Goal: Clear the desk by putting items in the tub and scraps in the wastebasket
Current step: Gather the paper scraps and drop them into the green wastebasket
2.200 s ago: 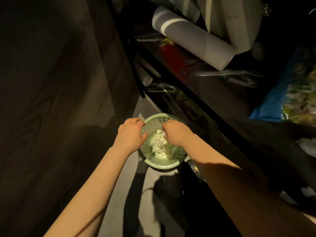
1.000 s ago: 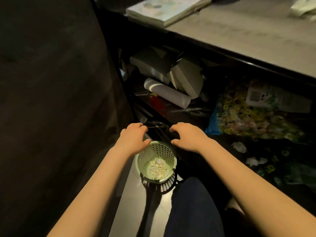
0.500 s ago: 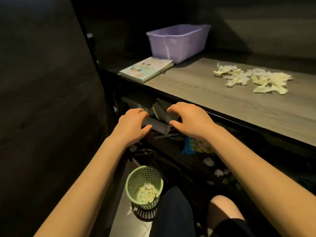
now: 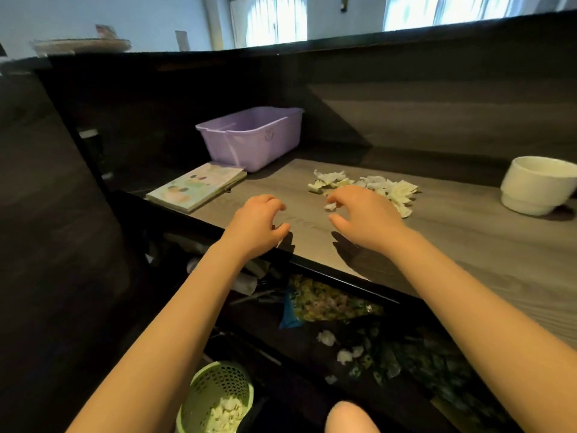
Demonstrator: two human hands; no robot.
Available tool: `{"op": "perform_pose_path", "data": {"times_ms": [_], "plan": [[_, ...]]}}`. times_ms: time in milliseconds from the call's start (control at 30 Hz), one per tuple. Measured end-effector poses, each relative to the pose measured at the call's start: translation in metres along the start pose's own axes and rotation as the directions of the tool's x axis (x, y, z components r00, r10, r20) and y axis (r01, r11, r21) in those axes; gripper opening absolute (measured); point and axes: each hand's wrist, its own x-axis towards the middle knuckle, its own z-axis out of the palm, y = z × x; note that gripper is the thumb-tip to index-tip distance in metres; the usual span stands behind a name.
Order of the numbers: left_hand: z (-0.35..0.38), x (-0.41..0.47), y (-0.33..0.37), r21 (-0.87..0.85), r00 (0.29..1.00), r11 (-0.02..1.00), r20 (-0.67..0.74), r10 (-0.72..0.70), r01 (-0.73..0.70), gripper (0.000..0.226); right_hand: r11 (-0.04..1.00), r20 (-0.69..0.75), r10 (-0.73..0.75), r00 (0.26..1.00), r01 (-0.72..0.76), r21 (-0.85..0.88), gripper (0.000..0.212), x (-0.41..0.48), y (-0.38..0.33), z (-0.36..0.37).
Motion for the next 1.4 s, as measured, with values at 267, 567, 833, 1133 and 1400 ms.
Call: {"op": "perform_pose_path", "data": {"times_ms": [267,567,833,1133,1400], "plan": [[0.045,0.056,0.039,-0.191,0.998,0.981,0.060,-0.010,0.021,0.067,0.913,-0.054,0.397,0.916,-0.400,-0.078,0.043,0.016,0.092,0.002],[0.073,0.115,0.056,-0.165,0.979,0.968,0.110,-0.171,0.188,0.084,0.905,0.003,0.424,0.906,-0.423,-0.047,0.076,0.019,0.114,0.016],[0.084,0.132,0.063,-0.060,0.967,0.974,0.143,-0.210,0.220,0.080,0.931,0.067,0.362,0.930,-0.357,-0.076,0.049,0.023,0.118,0.019],[0.082,0.128,0.065,-0.075,0.982,0.983,0.108,-0.158,0.166,0.082,0.906,-0.055,0.349,0.936,-0.322,0.274,0.009,0.027,0.117,0.021],[0.091,0.146,0.085,-0.014,0.962,0.964,0.071,-0.262,0.264,0.074,0.789,-0.261,0.491,0.831,-0.297,0.538,0.019,0.029,0.117,0.011]]}}
